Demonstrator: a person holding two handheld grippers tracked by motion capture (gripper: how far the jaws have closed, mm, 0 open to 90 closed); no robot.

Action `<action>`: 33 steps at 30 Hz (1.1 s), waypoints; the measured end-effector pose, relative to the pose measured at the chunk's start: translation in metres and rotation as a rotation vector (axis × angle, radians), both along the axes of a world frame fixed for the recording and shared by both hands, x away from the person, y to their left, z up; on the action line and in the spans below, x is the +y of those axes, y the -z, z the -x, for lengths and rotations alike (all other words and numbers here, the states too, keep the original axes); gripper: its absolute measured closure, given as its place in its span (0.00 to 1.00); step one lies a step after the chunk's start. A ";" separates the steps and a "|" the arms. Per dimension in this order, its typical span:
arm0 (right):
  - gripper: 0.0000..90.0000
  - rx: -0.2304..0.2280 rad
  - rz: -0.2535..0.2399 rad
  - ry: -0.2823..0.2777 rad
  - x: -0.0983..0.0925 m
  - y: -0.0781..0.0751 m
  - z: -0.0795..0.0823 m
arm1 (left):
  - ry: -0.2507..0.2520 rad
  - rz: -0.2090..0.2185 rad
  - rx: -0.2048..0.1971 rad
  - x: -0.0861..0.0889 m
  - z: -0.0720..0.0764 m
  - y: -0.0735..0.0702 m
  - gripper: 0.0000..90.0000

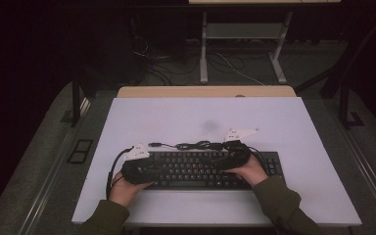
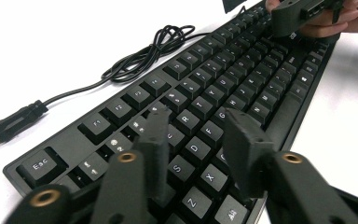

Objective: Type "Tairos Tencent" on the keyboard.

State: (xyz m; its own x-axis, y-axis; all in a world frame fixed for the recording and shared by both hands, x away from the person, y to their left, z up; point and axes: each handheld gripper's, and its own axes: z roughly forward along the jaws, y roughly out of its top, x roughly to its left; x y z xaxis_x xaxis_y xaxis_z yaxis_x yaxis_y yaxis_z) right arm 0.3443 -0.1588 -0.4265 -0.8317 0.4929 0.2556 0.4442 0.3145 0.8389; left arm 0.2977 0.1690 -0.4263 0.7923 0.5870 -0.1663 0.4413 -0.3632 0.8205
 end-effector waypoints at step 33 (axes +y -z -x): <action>0.26 -0.009 0.032 -0.006 0.005 0.004 0.003 | -0.021 -0.073 0.036 0.014 -0.004 0.009 0.99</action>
State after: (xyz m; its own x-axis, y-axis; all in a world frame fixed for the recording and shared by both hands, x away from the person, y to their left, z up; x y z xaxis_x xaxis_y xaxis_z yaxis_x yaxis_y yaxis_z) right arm 0.3417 -0.1535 -0.4301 -0.8367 0.4957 0.2328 0.4351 0.3435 0.8323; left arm 0.3020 0.1831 -0.4356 0.7740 0.6151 -0.1505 0.4780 -0.4117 0.7759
